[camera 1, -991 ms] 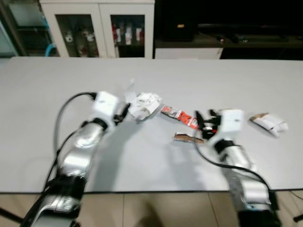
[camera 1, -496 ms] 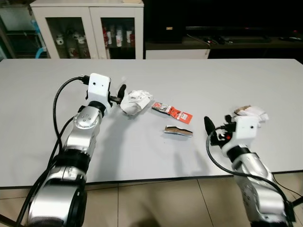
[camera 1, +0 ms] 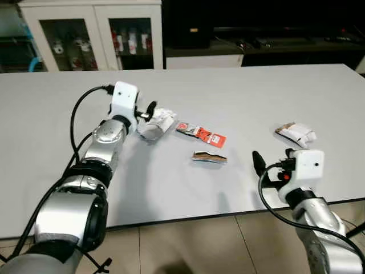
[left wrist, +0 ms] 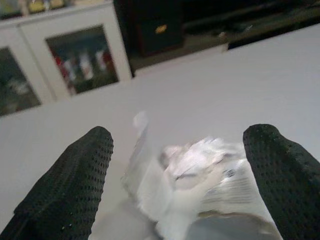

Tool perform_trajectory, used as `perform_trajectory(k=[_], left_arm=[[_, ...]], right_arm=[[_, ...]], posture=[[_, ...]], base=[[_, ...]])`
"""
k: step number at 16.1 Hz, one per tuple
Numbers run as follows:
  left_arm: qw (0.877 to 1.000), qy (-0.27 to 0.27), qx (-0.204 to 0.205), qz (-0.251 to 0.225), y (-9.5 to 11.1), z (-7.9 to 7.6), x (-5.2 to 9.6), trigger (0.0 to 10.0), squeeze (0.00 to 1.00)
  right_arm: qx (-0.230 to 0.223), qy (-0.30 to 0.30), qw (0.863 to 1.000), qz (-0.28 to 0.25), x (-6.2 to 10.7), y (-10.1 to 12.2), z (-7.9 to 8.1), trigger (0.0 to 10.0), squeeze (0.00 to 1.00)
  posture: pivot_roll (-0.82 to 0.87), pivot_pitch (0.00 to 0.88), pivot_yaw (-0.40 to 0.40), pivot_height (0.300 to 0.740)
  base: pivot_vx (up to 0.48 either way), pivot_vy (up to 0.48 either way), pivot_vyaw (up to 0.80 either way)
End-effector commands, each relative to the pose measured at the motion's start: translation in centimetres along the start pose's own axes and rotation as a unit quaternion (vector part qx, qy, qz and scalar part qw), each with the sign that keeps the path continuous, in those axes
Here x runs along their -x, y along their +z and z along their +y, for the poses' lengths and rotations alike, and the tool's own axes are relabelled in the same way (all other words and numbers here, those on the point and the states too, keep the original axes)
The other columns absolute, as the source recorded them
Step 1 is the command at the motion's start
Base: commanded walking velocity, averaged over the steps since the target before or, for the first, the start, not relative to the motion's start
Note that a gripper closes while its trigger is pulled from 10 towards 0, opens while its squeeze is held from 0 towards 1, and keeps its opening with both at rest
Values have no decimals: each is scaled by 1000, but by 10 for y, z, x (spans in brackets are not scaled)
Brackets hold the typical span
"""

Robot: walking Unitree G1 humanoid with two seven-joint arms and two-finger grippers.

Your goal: Picking trash to rubbish bin

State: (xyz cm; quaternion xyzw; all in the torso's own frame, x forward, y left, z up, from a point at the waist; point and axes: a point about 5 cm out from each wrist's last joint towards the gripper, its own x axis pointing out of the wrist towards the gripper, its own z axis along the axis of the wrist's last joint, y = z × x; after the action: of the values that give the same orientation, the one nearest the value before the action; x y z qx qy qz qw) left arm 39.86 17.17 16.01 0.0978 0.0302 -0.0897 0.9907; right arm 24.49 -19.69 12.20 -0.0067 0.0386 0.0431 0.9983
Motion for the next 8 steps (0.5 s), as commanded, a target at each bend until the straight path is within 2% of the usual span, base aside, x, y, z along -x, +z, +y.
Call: perform_trajectory(k=[1,4,5,6,7,8], left_arm=[[1000,20,0,-7,10,6,-3,10000,0],[999,-23,47,-15,14,-8,-7,10000,0],[996,-47,79,-19,16,-17,-8,10000,0],[994,-70,80,-13,14,-27,-9,10000,0],[995,-82,59,-2,9,-34,-9,10000,0],[996,-86,19,17,4,-38,-8,10000,0]], right_arm=[[12,-13,1000,-8,4,8,-5,10000,0],[15,-24,1000,2,10,8,-7,10000,0],[20,-25,999,5,12,9,-7,10000,0],[24,-27,999,8,14,9,-7,10000,0],[24,-28,999,9,14,9,-7,10000,0],[26,-28,999,10,15,11,-7,10000,0]], posture=[[-305,23,18,740],[-331,32,20,740],[-335,31,20,740],[-344,29,19,740],[-351,24,20,740],[-354,24,19,740]], base=[[0,0,0],[0,0,0],[0,0,0],[0,0,0],[0,0,0],[0,0,0]])
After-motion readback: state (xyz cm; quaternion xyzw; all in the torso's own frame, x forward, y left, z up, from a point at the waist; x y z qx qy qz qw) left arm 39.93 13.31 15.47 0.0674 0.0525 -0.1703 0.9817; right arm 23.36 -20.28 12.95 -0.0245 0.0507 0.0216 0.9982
